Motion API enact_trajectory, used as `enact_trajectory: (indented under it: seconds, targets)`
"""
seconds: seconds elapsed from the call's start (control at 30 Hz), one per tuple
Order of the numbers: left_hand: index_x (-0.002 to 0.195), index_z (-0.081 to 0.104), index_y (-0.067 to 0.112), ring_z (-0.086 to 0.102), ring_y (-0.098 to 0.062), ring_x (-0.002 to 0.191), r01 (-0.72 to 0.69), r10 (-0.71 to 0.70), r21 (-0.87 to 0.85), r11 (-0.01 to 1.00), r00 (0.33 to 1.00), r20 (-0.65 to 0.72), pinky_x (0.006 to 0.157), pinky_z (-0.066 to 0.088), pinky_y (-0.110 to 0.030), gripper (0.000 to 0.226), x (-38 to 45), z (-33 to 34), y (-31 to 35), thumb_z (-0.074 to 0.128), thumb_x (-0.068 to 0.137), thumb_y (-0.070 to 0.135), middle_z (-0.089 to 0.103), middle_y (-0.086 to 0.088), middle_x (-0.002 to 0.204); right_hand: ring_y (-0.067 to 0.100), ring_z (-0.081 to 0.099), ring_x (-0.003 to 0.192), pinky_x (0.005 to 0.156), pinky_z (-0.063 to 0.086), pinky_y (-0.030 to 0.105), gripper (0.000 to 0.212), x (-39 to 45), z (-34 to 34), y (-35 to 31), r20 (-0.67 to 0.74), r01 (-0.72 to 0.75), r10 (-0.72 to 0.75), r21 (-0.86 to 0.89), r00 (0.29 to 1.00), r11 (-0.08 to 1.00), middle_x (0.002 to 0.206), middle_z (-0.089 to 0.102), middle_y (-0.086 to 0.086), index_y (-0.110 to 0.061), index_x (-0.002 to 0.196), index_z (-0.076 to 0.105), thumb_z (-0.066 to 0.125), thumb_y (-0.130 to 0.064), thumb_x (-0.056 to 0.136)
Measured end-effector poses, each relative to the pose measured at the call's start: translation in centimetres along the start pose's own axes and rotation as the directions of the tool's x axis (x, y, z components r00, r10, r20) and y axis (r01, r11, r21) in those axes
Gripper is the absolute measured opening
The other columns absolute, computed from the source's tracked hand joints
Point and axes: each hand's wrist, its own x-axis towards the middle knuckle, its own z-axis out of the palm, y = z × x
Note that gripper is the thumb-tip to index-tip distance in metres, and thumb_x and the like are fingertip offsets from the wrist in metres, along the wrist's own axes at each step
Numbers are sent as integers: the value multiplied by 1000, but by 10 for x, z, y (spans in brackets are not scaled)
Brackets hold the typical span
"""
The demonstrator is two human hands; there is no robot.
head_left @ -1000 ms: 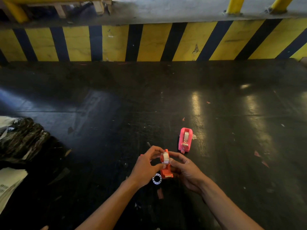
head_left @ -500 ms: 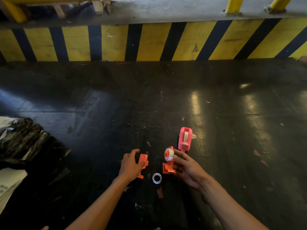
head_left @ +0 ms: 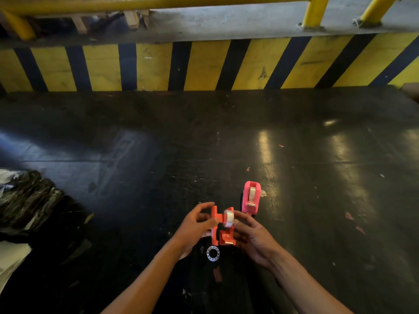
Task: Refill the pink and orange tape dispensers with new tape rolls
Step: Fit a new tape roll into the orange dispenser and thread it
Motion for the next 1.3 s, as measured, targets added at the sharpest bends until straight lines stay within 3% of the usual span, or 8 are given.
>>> enact_trajectory:
  seconds: [0.1, 0.37, 0.47, 0.73, 1.0, 1.17, 1.3]
  targets:
    - [134, 53, 28, 71, -25, 109, -4, 5, -52, 999, 1000, 17, 96, 58, -47, 49, -1, 5, 4, 72, 90, 17, 63, -13, 126, 36, 71, 100, 90, 56, 52, 47, -1, 4, -3, 0, 22, -22, -18, 1000, 1000, 116, 73, 22, -16, 127, 63, 75, -14, 81]
    - [133, 54, 27, 71, -26, 109, 21, -20, -26, 999, 1000, 23, 97, 57, -49, 48, -1, 7, 4, 72, 90, 17, 65, -12, 124, 38, 70, 105, 89, 57, 51, 51, -5, 5, -2, 7, 28, -28, -64, 1000, 998, 118, 72, 22, -17, 128, 62, 77, -19, 80]
    - [130, 55, 27, 73, -24, 106, 37, -36, -49, 998, 999, 21, 94, 59, -45, 44, -3, 9, 3, 71, 91, 14, 67, -10, 123, 37, 71, 105, 80, 58, 46, 49, -6, 7, -2, -3, 22, -22, -79, 1000, 997, 119, 72, 20, -17, 127, 64, 76, -20, 80]
    - [123, 59, 19, 73, -28, 103, 148, -148, -220, 964, 989, 18, 74, 62, -37, 42, -6, 10, 10, 73, 86, 5, 69, -14, 121, 31, 72, 105, 78, 58, 42, 38, -9, 8, -7, 6, 46, -46, -108, 999, 993, 118, 73, 16, -17, 125, 67, 68, -17, 87]
    - [123, 60, 17, 69, -33, 110, 189, -184, -216, 958, 982, 42, 92, 59, -51, 50, -7, 5, 14, 78, 77, 10, 68, -15, 123, 31, 73, 104, 78, 60, 41, 32, -12, 9, -14, 51, 49, -42, -149, 998, 988, 116, 74, 14, -18, 124, 67, 65, -13, 92]
    - [121, 61, 15, 70, -33, 108, 173, -180, -245, 954, 984, -6, 89, 60, -51, 48, -8, 8, 9, 80, 77, 8, 68, -15, 122, 34, 69, 111, 90, 57, 47, 35, -5, 7, -3, 17, 46, -44, -147, 999, 988, 121, 72, 16, -19, 126, 67, 66, -18, 92]
    - [124, 56, 14, 72, -33, 106, 149, -168, -295, 944, 985, -38, 88, 61, -52, 70, -8, 18, 1, 85, 60, 15, 68, -17, 122, 33, 67, 113, 97, 55, 49, 30, -1, 4, -4, -40, 42, -53, -238, 998, 970, 122, 70, 15, -17, 124, 67, 62, -19, 95]
